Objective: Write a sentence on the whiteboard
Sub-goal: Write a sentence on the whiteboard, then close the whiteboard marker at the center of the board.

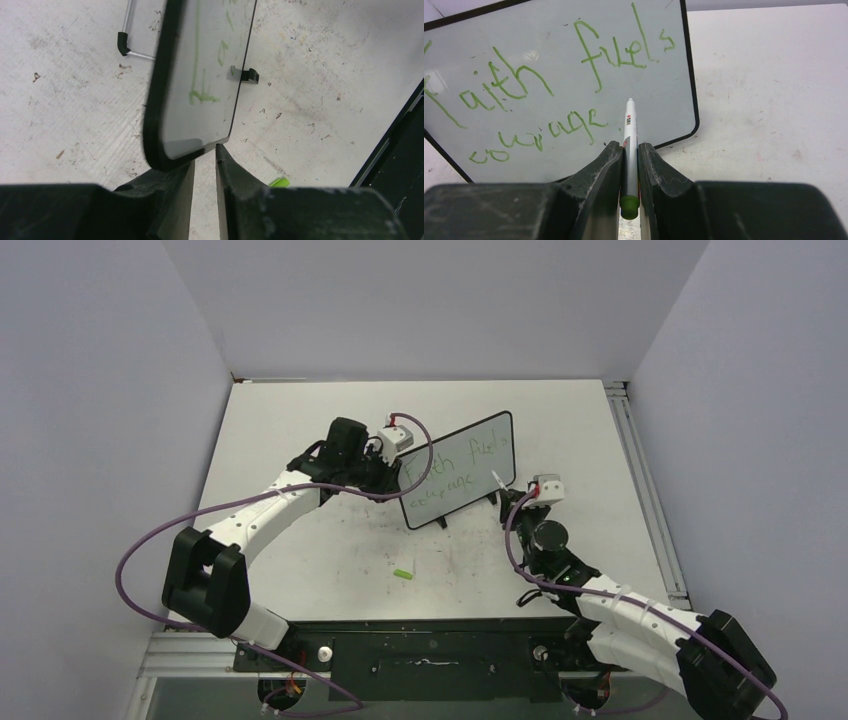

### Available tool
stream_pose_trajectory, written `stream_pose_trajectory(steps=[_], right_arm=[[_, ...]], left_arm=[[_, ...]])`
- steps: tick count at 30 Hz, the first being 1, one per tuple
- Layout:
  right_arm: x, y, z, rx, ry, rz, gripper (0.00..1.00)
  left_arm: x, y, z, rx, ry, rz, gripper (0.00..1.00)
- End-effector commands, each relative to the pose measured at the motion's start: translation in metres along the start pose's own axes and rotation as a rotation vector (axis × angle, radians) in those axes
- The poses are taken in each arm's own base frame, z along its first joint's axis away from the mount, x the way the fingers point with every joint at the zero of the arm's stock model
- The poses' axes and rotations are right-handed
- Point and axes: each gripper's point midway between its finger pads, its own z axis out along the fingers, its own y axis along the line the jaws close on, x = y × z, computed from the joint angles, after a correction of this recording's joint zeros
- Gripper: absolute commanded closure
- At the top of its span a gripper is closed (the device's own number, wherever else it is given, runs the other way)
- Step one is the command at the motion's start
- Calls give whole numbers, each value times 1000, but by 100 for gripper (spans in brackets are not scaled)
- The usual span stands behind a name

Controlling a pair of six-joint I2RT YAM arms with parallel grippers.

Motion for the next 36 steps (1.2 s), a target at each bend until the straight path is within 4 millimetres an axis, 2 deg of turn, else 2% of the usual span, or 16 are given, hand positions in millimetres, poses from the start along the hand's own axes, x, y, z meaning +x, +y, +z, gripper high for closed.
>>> stream_pose_trajectory(steps=[1, 6, 10, 14, 16, 21, 26, 30, 33, 36], right_arm=[[-5, -5, -3, 27, -21, 8, 95], [-9, -3, -4, 20, -27, 12, 95], [-11, -3, -5, 18, -33, 14, 95], [-17, -2, -7, 18, -47, 22, 95], [-21, -3, -8, 18, -55, 23, 95], [-34, -2, -11, 17, -81, 34, 95], [-47, 0, -14, 8, -103, 51, 95], [-57, 4, -16, -10, -107, 61, 95], [-63, 8, -18, -28, -108, 77, 95], [-69, 11, -20, -41, -109, 91, 95]], left_arm=[[1, 4, -3, -31, 19, 26, 76], [0, 3, -4, -32, 11, 26, 64], [-2, 2, -6, -31, 1, 23, 51], [-2, 2, -9, -44, -3, 12, 33], [0, 3, -14, -61, -6, 5, 28], [1, 2, -34, -124, -60, -4, 20], [9, -2, -60, -183, -134, -25, 18], [3, -5, -86, -250, -266, -34, 18], [2, -18, -99, -228, -362, -43, 15], [7, -32, -104, -193, -400, -58, 12]])
